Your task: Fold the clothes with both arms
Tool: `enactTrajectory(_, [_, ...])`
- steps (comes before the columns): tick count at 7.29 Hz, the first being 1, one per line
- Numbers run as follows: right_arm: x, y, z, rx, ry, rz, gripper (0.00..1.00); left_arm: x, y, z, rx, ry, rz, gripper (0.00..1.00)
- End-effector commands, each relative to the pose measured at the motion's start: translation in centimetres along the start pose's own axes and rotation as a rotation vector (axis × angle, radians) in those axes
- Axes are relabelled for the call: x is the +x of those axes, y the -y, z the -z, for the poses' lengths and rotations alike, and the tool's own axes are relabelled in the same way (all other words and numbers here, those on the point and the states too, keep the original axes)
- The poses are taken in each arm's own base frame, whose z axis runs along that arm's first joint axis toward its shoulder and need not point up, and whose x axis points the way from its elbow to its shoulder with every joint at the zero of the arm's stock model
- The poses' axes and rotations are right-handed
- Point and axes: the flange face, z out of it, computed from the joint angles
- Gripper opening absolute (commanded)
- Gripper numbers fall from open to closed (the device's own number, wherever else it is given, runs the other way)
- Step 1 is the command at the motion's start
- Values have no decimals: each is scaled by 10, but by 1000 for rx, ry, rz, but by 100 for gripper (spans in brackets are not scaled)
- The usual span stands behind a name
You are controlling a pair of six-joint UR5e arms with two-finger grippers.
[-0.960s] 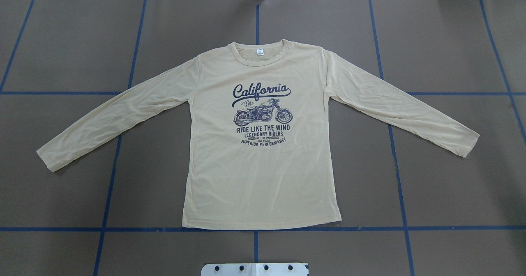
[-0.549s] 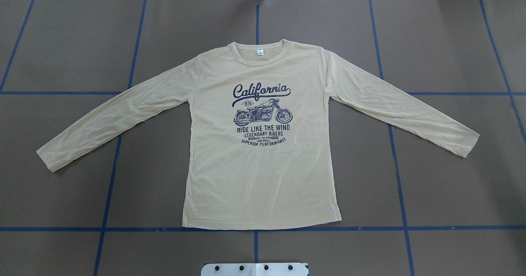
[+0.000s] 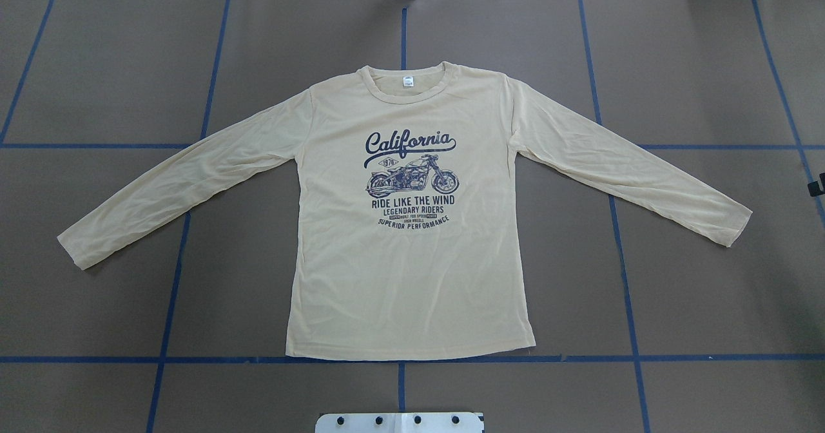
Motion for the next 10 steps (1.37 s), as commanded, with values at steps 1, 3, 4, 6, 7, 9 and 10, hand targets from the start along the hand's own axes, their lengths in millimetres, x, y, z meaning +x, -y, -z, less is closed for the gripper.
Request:
enactTrajectory(1, [13, -20, -70, 71, 23, -1, 93, 1, 1, -2, 2, -1, -11, 100])
enactTrajectory(3, [-1, -30, -99, 100, 46, -44, 78, 1, -3, -3, -2, -2, -11, 100])
enactTrajectory(4, [-20, -22, -108, 116, 43, -23, 73, 0, -4, -4, -4, -2, -12, 100])
enactTrajectory(6, [-26, -15, -110, 129, 41, -12, 63, 0, -5, -5, -6, -3, -10, 100])
enactTrajectory(7, [-27, -16, -113, 136, 27, -4, 62, 0, -5, -5, -7, -4, -11, 100])
enactTrajectory(9, [-23, -18, -121, 126, 12, -2, 57, 0, -5, -5, -6, -3, -10, 100])
enactTrajectory(10, [-26, -20, -123, 122, 14, 4, 56, 0, -5, -5, -6, -3, -10, 100])
